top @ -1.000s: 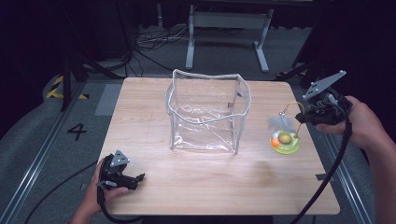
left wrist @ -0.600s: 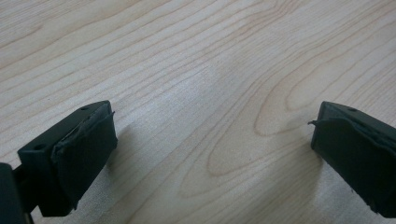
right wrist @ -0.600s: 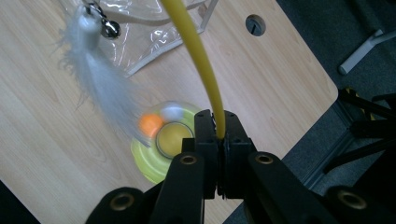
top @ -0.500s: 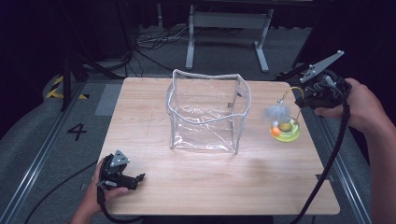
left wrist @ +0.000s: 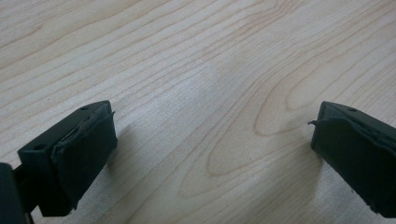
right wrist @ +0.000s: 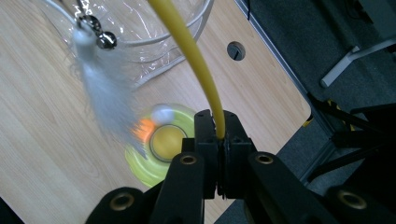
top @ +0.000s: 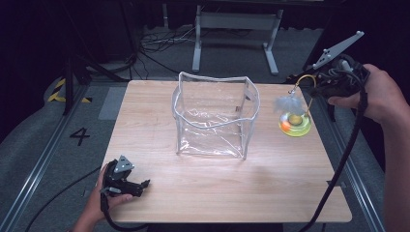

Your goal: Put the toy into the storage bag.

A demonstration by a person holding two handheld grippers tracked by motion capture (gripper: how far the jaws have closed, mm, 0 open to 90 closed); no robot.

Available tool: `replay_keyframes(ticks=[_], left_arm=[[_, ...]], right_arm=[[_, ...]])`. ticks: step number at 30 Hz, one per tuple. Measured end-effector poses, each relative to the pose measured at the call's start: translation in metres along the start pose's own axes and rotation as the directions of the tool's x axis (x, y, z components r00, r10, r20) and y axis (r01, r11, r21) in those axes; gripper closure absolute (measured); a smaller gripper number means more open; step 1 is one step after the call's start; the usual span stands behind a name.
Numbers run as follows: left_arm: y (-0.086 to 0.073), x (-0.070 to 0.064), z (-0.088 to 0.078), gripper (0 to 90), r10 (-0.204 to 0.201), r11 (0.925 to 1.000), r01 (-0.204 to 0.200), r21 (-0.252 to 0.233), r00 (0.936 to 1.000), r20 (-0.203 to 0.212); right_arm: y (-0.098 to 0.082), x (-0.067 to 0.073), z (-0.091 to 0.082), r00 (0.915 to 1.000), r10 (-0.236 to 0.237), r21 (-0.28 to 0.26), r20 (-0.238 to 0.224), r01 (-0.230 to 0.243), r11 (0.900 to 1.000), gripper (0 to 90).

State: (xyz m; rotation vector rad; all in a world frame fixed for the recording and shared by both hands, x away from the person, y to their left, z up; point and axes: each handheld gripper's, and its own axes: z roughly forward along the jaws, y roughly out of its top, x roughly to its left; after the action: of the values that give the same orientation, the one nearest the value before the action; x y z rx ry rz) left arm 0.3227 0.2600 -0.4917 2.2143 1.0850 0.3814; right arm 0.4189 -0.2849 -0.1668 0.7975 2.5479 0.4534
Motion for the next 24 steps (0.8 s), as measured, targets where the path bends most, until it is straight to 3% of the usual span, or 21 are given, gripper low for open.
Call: replay_keyframes(ticks=[14, 24], left_arm=[[0.0, 0.0, 0.0, 0.5, -0.002, 1.0, 0.002, 0.001, 1.0, 0.002], [0.0, 0.0, 0.0, 0.4, -0.002, 1.0, 0.002, 0.0, 1.0, 0.002]], right_arm=[[0.03, -0.006, -0.019, 0.9997, 0.001, -0.03, 0.023, 0.0, 1.0, 88.2], [0.056, 0.0, -0.021, 0.9994, -0.03, -0.035, 0.02, 0.03, 0.999, 88.2]])
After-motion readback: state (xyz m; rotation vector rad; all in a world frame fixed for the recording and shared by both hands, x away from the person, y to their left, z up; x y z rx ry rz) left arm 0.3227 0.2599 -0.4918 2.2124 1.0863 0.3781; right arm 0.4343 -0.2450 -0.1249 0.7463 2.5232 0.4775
